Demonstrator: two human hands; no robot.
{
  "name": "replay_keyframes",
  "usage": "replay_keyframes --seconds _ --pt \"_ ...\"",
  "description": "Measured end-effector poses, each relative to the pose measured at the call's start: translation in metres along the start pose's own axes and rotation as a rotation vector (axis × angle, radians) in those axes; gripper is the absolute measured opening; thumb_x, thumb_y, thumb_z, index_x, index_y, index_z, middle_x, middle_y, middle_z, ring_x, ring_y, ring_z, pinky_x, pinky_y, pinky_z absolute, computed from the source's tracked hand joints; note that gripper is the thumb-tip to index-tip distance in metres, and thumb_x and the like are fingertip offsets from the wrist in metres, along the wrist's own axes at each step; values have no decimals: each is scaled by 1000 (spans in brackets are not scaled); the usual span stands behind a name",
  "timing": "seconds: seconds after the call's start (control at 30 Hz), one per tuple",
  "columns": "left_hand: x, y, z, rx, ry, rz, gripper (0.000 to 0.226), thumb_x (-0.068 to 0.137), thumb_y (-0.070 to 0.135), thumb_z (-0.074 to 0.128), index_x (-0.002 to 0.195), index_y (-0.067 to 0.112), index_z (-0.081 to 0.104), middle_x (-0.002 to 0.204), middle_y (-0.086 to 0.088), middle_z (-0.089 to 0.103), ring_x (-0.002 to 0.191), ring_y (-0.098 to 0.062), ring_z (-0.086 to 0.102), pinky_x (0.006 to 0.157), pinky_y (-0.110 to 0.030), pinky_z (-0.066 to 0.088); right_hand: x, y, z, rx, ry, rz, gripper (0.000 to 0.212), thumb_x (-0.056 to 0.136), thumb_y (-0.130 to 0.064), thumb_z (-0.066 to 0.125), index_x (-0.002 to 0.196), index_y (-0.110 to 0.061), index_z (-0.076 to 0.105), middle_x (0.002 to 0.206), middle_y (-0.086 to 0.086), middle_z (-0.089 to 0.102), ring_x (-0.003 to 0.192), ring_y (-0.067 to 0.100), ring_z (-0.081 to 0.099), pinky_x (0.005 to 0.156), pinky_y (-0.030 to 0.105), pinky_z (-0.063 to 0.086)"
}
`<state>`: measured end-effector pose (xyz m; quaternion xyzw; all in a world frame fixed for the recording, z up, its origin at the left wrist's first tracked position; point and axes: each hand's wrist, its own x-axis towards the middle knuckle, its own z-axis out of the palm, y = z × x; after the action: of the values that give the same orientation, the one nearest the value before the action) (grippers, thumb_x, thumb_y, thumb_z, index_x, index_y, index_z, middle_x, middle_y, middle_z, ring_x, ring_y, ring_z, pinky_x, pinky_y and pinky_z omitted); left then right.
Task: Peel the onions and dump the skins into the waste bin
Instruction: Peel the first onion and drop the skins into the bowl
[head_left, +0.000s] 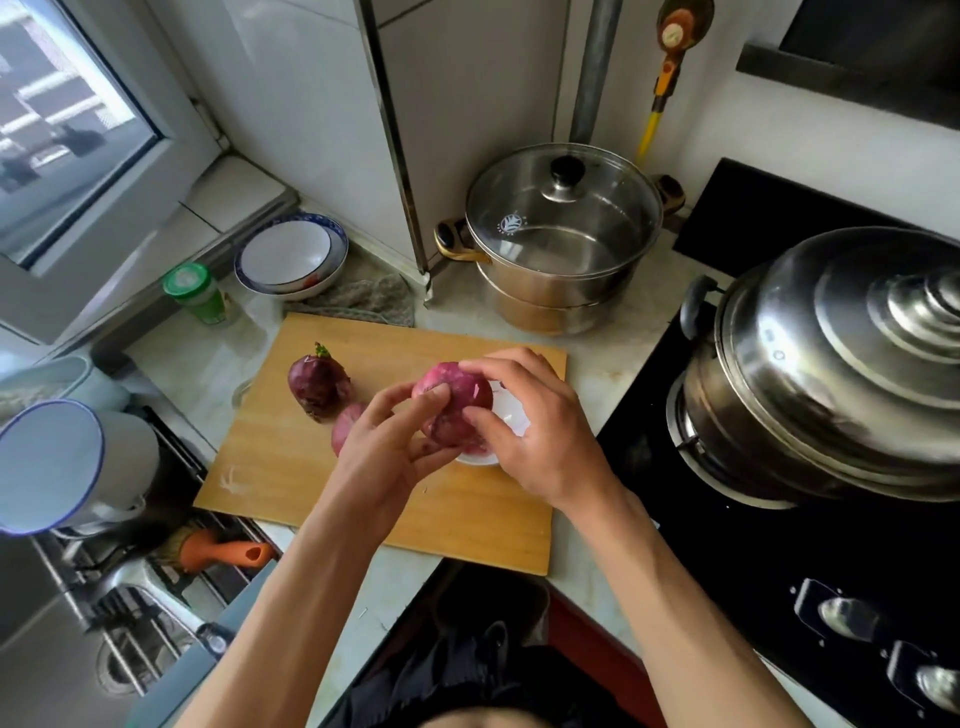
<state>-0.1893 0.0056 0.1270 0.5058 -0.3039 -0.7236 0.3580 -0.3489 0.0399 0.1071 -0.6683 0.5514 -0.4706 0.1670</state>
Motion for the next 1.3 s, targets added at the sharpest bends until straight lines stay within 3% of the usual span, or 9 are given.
replay_keyframes --seconds 0.23,0.43,0.67,0.87,1.0,1.13,1.3 --pt "1 2 0 33 38 -51 60 75 34 78 126 6 62 100 -19 72 87 -33 72 62 -27 59 6 5 -3 35 -47 -45 32 83 -8 74 115 -9 68 106 4 62 101 22 60 83 27 51" --pt "5 6 0 55 34 -76 40 92 23 72 126 5 62 89 -12 75 76 -25 76 61 -28 60 19 10 -5 26 -127 -40 27 83 -11 74 109 -9 68 101 1 60 94 17 58 85 32 51" --pt "20 7 -13 30 -8 -113 38 92 20 72 126 4 63 88 -13 75 74 -23 76 60 -28 60 27 5 4 -28 -200 21 13 81 -10 73 93 -8 66 94 3 63 92 21 55 82 32 46" --pt "27 11 -29 -54 -20 -124 35 92 20 72 122 5 62 98 -18 75 80 -29 77 62 -29 61 30 2 17 -16 -71 125 19 78 -17 79 94 -11 71 86 -4 61 83 9 59 80 23 48" --pt "33 17 -41 -67 -12 -46 43 91 12 72 129 5 54 121 -25 66 93 -31 77 66 -32 62 32 -5 30 0 49 205 10 82 -19 78 87 -12 73 82 -5 67 78 6 64 75 14 48" --pt "39 16 -43 -101 43 77 48 90 2 73 129 11 47 129 -21 61 102 -32 75 79 -39 63 33 -11 38 -14 114 331 19 92 -27 68 82 -12 72 75 -10 70 73 4 66 68 19 50" --pt "39 10 -38 -88 78 190 59 74 8 82 120 19 47 129 -18 60 107 -32 73 84 -42 62 35 -16 43 16 104 419 19 86 -30 78 87 -11 76 77 -6 74 73 4 70 70 21 55"
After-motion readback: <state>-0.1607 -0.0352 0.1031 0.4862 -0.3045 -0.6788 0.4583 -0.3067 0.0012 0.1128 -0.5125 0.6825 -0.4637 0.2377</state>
